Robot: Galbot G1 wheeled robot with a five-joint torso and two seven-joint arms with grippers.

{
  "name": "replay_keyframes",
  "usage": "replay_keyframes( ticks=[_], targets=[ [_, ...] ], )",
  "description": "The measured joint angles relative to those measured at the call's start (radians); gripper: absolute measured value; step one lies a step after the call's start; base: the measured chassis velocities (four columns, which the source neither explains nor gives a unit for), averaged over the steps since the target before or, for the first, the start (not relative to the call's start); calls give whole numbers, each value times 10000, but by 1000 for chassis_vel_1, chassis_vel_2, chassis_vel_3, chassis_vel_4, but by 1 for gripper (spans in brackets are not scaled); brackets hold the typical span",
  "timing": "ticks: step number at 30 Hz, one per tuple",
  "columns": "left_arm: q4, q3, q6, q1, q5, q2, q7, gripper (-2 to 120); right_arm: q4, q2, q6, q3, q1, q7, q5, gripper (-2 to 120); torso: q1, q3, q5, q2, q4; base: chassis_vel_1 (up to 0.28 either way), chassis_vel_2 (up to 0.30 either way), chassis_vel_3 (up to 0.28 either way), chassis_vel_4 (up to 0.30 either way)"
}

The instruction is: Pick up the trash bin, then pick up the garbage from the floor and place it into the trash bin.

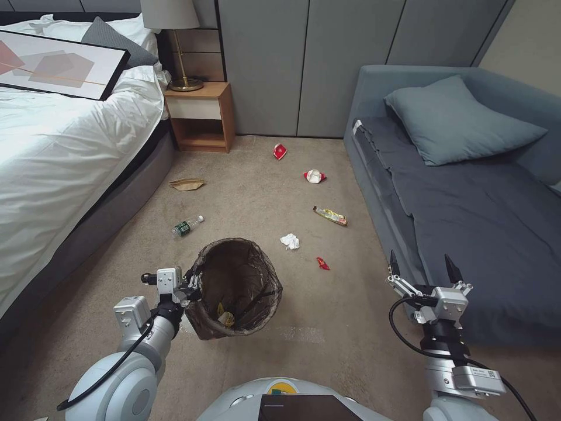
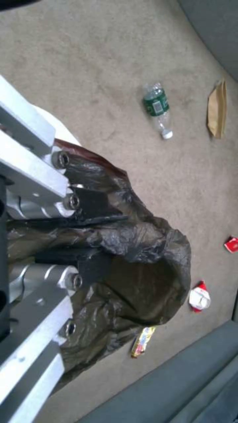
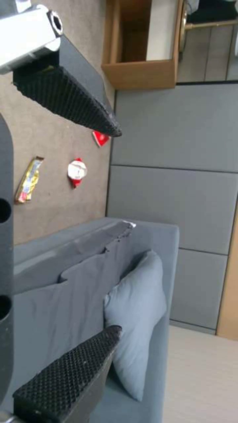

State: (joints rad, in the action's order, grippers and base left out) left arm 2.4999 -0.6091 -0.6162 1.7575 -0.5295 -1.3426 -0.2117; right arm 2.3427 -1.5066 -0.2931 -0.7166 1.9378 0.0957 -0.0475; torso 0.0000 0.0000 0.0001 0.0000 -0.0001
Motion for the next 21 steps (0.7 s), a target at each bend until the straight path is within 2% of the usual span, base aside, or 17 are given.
replay_keyframes(
  ticks=[21],
  targets=[
    [0,-28,27,0,-1,-10,0,8,-46,74,67,73,-109,-1,12,100,0,0,0,0,2,-71,77,75,-71]
  ],
)
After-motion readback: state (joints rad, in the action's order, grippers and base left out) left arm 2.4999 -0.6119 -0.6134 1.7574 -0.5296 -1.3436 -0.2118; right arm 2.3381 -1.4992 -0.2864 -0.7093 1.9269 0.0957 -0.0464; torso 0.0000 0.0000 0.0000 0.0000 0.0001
